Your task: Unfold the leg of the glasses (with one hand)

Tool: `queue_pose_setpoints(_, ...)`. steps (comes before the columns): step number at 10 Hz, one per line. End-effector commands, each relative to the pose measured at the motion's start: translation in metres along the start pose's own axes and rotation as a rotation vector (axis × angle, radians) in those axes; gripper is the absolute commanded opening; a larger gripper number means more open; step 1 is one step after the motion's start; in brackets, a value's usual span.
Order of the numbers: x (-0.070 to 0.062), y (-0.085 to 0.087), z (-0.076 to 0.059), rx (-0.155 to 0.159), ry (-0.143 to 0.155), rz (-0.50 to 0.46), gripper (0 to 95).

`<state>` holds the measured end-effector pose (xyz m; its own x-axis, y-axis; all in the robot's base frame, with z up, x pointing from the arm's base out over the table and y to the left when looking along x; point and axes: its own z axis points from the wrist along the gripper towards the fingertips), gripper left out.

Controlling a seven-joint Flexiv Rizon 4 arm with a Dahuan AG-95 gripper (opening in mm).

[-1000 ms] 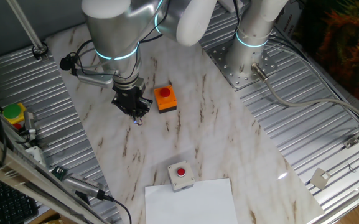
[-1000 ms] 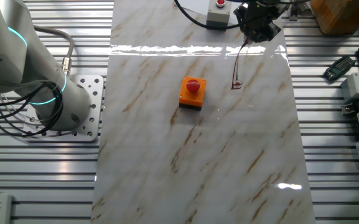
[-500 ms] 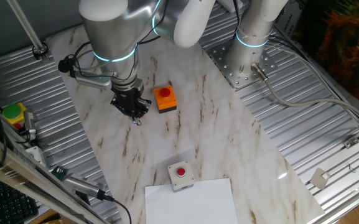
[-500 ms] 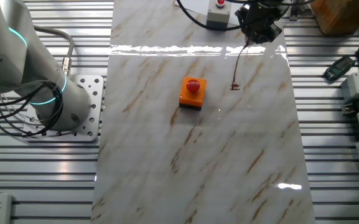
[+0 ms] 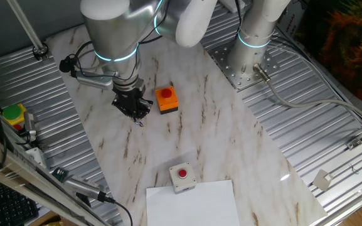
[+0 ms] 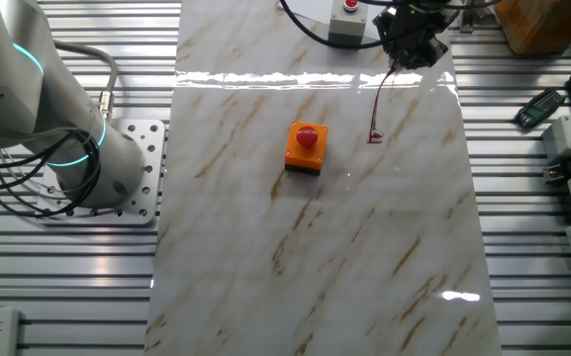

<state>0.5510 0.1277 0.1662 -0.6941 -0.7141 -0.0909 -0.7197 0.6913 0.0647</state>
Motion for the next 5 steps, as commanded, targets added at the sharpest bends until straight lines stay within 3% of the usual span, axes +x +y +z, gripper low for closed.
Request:
queue_pose_setpoints(1,0.0002,0.0004,-0.0002,-0.008,-0.027,0.003,0.0)
queue_pose_setpoints(5,0.0003,0.0004,-0.0002,-0.021,-0.072,-0.002,0.0)
